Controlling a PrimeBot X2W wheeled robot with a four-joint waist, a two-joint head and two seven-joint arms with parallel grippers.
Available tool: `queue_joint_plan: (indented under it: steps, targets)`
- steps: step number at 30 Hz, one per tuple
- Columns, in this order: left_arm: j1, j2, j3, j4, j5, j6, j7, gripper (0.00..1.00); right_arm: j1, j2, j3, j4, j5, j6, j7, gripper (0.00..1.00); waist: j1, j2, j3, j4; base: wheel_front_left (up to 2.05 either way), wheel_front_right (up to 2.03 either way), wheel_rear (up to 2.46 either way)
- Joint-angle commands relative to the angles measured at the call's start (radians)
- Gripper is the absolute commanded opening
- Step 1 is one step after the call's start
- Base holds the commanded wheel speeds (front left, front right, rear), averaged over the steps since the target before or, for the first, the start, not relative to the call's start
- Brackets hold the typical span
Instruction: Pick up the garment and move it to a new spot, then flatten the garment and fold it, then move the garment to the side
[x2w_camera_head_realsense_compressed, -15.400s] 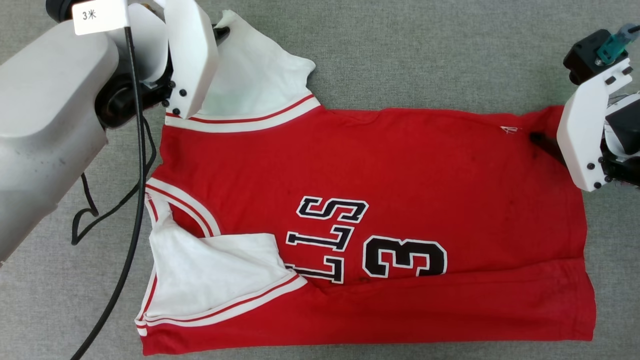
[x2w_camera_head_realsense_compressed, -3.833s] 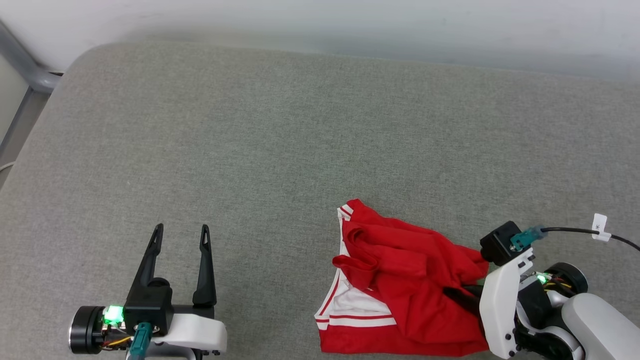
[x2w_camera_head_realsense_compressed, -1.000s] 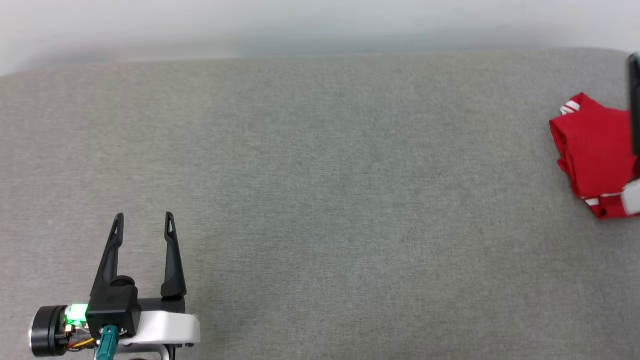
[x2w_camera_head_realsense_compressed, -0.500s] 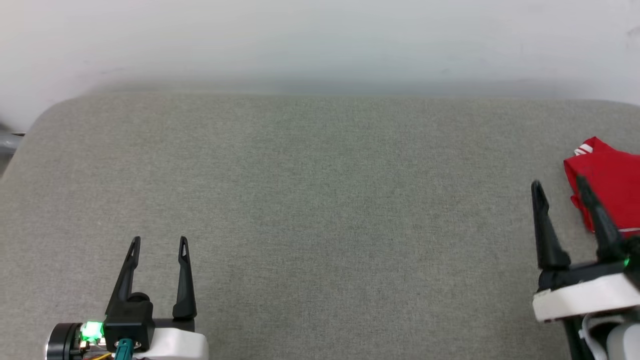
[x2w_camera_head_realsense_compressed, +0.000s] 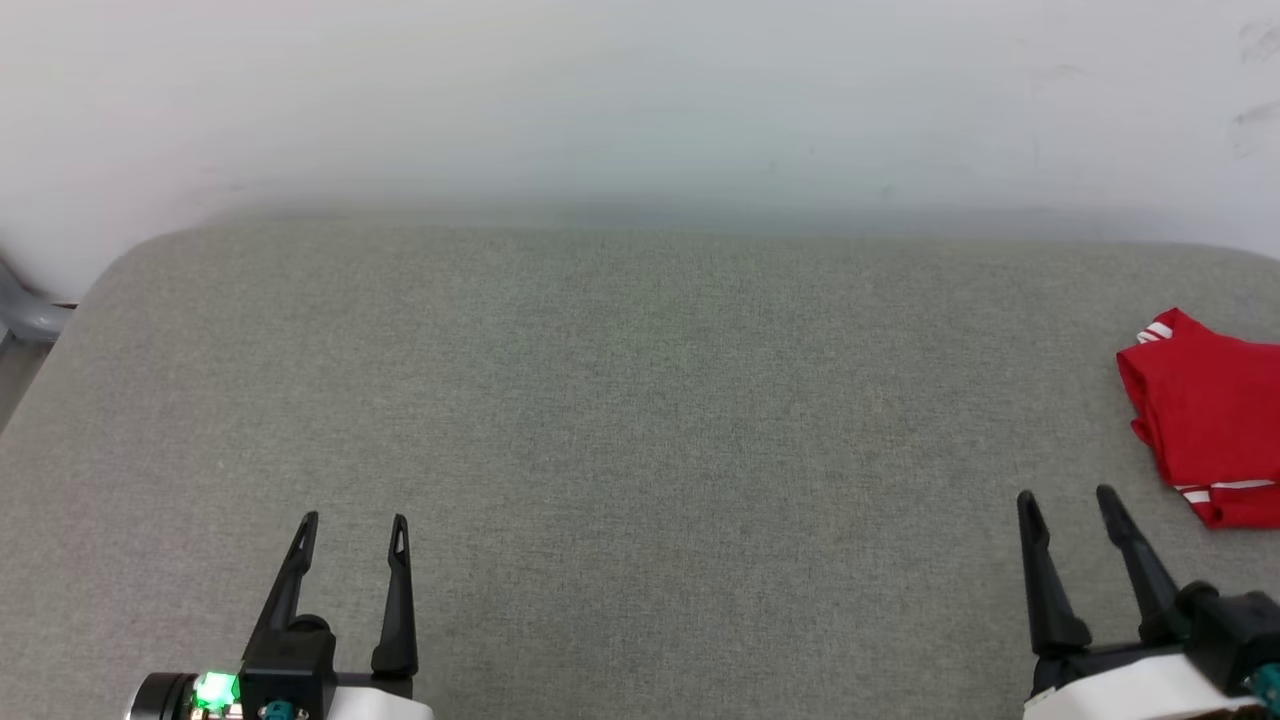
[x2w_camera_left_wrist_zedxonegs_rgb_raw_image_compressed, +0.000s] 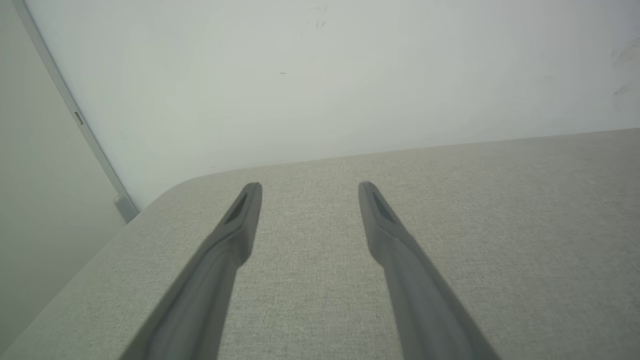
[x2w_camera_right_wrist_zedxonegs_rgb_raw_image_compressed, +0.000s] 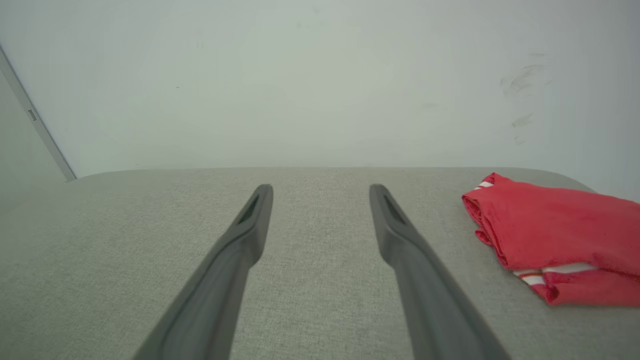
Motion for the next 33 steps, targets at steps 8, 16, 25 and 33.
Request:
queue_joint_plan:
  steps: [8, 16, 25, 33]
  targets:
    - [0.027, -0.003, -0.004, 0.01, -0.007, -0.007, -0.002, 1.0, 0.063, 0.028, 0.006, 0.002, -0.018, -0.001, -0.015, 1.0, 0.0001, 0.0, -0.025, 0.001, 0.0, 0.0, 0.0]
    - [0.035, -0.008, -0.001, 0.01, -0.015, -0.013, -0.002, 1.0, 0.074, 0.036, -0.002, -0.002, -0.022, -0.001, -0.014, 1.0, 0.0001, 0.0, -0.03, 0.001, 0.0, 0.0, 0.0]
    - [0.035, -0.011, 0.002, 0.014, -0.015, -0.014, 0.0, 0.0, 0.067, 0.032, -0.005, 0.004, -0.02, 0.0, -0.011, 0.0, 0.0002, 0.0, -0.032, -0.002, 0.0, 0.0, 0.0]
    - [0.037, -0.018, 0.002, 0.049, -0.102, -0.025, 0.018, 0.0, 0.061, 0.03, 0.0, 0.041, 0.06, 0.0, 0.001, 0.0, 0.0002, 0.0, -0.032, -0.003, 0.0, 0.0, 0.0]
